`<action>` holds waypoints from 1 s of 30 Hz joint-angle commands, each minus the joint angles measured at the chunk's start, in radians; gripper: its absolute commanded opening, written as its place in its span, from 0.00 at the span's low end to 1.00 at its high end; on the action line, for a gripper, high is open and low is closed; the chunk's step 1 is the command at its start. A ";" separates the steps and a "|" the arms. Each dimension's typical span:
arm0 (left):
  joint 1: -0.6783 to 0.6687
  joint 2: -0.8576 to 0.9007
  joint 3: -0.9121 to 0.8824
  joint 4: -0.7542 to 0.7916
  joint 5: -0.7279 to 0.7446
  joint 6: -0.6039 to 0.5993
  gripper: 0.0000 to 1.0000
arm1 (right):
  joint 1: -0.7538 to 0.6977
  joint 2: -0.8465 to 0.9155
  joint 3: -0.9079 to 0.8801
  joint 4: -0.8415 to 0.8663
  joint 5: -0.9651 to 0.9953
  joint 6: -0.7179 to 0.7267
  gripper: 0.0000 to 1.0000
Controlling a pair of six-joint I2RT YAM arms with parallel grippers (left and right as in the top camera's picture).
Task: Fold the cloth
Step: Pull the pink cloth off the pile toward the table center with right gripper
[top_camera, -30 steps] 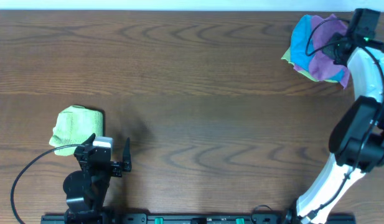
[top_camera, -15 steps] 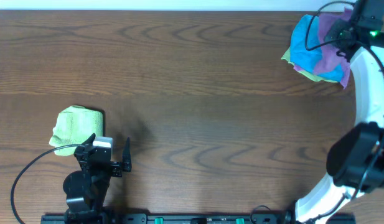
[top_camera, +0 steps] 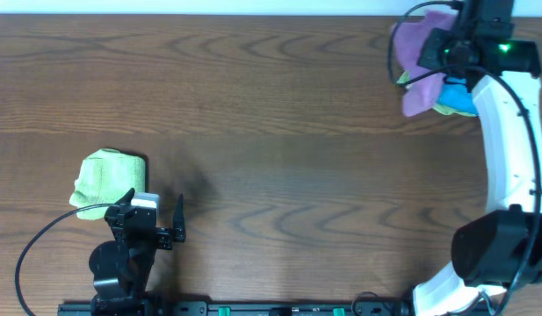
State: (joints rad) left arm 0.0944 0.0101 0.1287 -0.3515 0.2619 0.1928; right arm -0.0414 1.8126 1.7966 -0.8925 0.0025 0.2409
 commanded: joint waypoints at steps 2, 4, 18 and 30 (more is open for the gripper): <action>-0.005 -0.006 -0.021 -0.010 -0.006 0.021 0.95 | 0.100 -0.013 0.016 -0.037 -0.063 -0.013 0.01; -0.005 -0.006 -0.021 -0.010 -0.006 0.021 0.95 | 0.164 -0.013 0.016 -0.064 -0.064 -0.012 0.01; -0.005 -0.006 -0.021 -0.010 -0.006 0.021 0.95 | 0.389 -0.035 0.016 -0.280 -0.217 -0.031 0.01; -0.005 -0.006 -0.021 -0.010 -0.006 0.021 0.95 | 0.632 -0.036 0.011 -0.243 -0.089 -0.040 0.01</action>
State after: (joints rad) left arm 0.0944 0.0101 0.1284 -0.3515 0.2619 0.1928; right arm 0.5850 1.8107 1.7966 -1.1530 -0.1322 0.2115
